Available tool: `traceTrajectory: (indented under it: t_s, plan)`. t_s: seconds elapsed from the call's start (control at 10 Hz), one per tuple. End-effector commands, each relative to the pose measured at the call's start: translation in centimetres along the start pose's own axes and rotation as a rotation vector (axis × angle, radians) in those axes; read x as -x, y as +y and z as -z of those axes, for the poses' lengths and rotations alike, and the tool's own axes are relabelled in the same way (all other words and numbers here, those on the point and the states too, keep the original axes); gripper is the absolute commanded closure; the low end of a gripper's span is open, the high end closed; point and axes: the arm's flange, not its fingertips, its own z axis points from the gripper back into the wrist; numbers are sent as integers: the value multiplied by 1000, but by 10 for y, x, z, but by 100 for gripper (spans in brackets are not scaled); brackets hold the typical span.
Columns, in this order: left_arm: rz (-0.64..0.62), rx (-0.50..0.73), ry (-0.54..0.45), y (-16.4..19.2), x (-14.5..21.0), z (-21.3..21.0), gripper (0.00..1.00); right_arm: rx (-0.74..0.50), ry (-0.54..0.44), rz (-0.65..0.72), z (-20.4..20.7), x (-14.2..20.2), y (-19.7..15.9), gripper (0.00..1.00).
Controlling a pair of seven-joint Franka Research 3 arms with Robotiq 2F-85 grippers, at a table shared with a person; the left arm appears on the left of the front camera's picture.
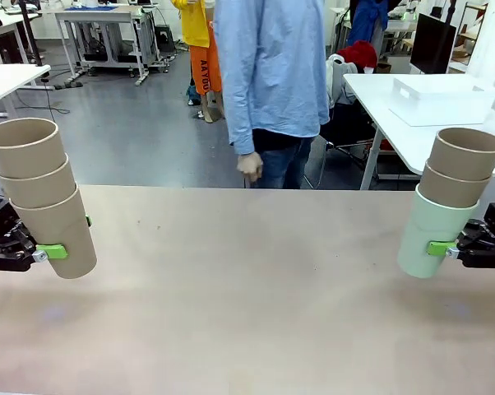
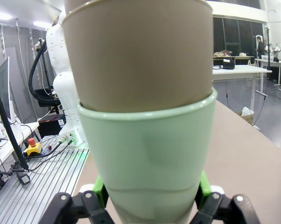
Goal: Stack the cups and store them in the basket.
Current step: Place the stack of Reusable plastic cups into the Pantry Basket.
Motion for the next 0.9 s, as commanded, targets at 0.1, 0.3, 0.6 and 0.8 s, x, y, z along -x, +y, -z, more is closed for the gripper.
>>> traceTrajectory:
  t_s: [0.1, 0.3, 0.6, 0.8]
  plan:
    - [12, 1, -8, 0, -3, 1, 16, 2, -4, -7, -1, -3, 0, 13]
    - [12, 1, -8, 0, -3, 1, 16, 2, -4, -7, -1, -3, 0, 13]
    - [12, 1, -8, 0, -3, 1, 16, 2, -4, -7, -1, -3, 0, 13]
    - [12, 1, -8, 0, -3, 1, 16, 2, -4, -7, -1, -3, 0, 13]
